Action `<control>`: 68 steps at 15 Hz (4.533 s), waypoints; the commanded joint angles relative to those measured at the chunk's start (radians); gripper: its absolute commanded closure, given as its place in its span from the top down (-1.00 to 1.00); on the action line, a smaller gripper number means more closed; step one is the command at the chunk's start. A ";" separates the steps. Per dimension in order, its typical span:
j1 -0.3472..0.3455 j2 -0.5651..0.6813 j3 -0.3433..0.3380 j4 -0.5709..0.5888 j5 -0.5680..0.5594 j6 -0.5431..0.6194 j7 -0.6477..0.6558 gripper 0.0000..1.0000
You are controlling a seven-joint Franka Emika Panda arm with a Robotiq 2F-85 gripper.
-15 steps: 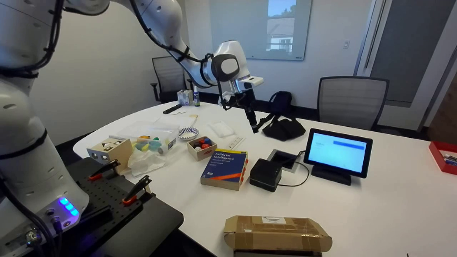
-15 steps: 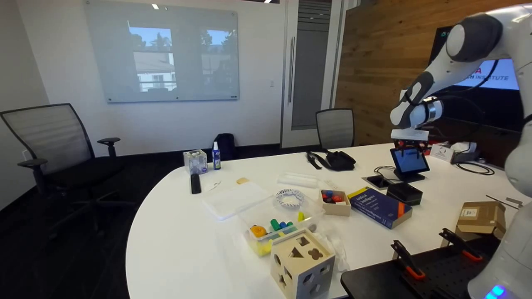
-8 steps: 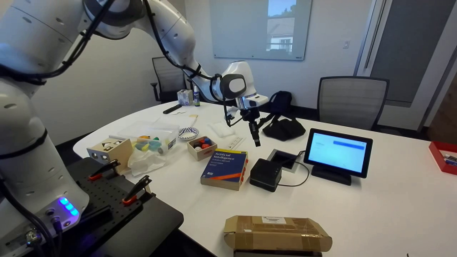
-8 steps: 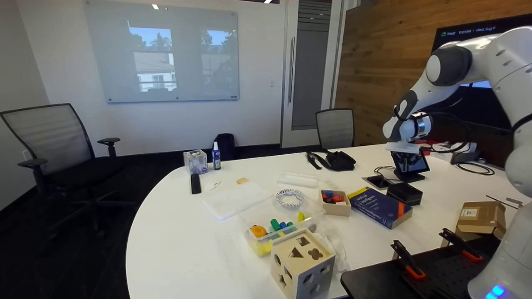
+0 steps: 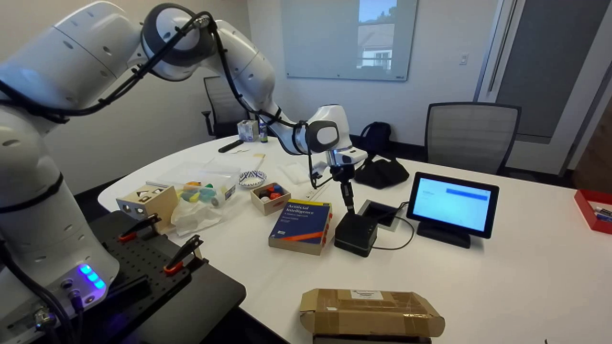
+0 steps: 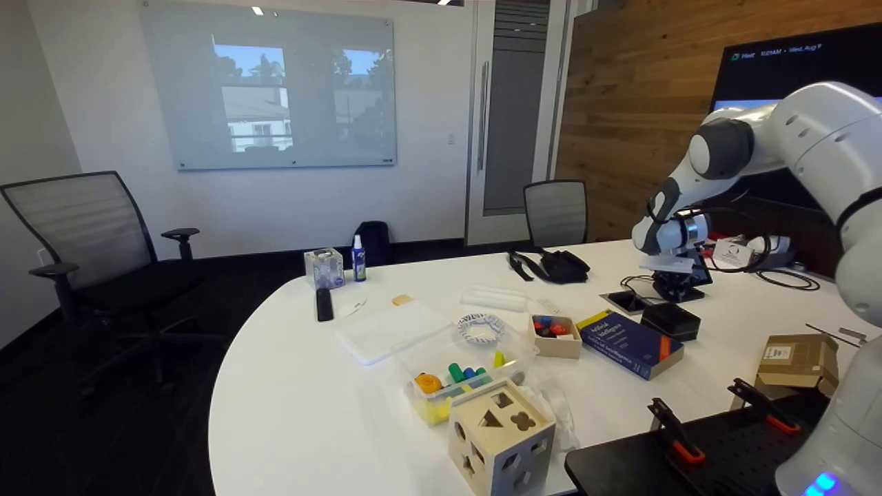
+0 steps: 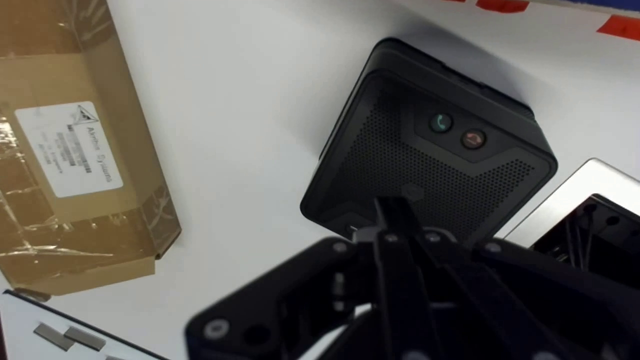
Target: Press the center button of the black object next to the book, open the cardboard box, remove the cable and put it on the table
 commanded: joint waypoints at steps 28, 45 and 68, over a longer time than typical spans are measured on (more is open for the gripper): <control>0.030 0.128 -0.066 0.119 0.002 -0.047 0.208 -1.00; 0.149 -0.572 -0.287 -0.517 -0.428 -0.298 0.239 -1.00; -0.149 -0.585 -0.215 -0.584 -0.328 -0.156 0.047 0.73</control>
